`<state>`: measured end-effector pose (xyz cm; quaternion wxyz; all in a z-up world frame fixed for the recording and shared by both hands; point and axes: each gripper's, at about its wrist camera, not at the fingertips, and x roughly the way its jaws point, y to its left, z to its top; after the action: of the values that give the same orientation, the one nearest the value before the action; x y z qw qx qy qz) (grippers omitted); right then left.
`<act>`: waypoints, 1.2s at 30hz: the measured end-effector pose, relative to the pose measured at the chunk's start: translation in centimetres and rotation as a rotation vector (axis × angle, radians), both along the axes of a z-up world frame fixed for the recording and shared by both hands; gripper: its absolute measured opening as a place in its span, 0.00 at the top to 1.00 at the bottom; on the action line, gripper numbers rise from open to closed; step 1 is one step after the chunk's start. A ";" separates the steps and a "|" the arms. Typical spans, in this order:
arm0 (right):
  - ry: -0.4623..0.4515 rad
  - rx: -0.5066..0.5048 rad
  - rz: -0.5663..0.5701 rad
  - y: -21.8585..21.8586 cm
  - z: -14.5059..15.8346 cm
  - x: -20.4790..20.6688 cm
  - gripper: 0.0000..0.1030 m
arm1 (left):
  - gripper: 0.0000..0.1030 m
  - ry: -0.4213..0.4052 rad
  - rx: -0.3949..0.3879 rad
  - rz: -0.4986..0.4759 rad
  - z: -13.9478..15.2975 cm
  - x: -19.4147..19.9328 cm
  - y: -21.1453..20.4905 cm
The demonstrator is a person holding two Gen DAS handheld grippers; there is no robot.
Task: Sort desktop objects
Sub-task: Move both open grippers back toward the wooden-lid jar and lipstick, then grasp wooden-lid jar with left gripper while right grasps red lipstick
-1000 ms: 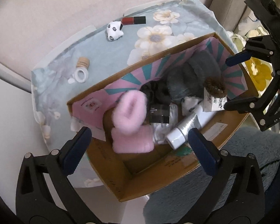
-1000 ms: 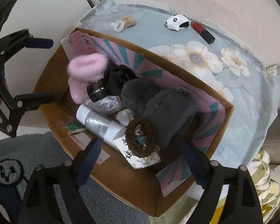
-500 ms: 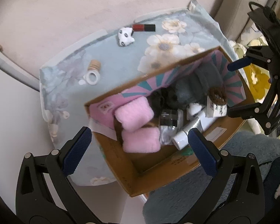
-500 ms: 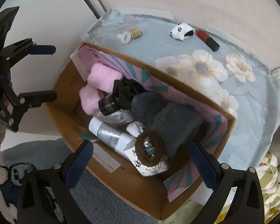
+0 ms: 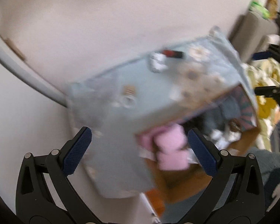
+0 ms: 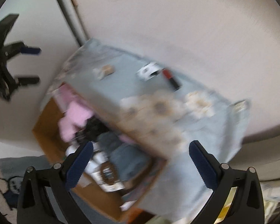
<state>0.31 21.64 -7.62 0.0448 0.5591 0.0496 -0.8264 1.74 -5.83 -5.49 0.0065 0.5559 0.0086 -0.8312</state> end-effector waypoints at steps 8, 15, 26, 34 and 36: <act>-0.035 0.062 -0.014 3.0 -2.2 -4.8 0.01 | 0.00 -0.074 -0.025 0.038 -2.8 -5.8 -4.9; -0.073 -0.035 -0.022 5.4 -8.6 -9.9 0.01 | 0.09 -0.162 0.047 -0.027 -10.7 -11.2 -2.9; -0.002 -0.037 0.039 5.1 -13.9 -17.2 0.18 | 0.28 -0.159 0.071 -0.070 -17.5 -14.0 -2.8; -0.041 -0.049 0.070 4.2 -16.1 -19.3 0.32 | 0.40 -0.179 0.082 -0.098 -19.1 -13.6 -2.2; -0.040 -0.035 0.081 3.9 -16.2 -19.6 0.36 | 0.44 -0.179 0.078 -0.103 -19.3 -13.5 -2.0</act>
<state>-19.29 25.54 -23.84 0.0891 0.5724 0.0569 -0.8131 -11.80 -7.83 -24.84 -0.0570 0.6274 0.0119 -0.7765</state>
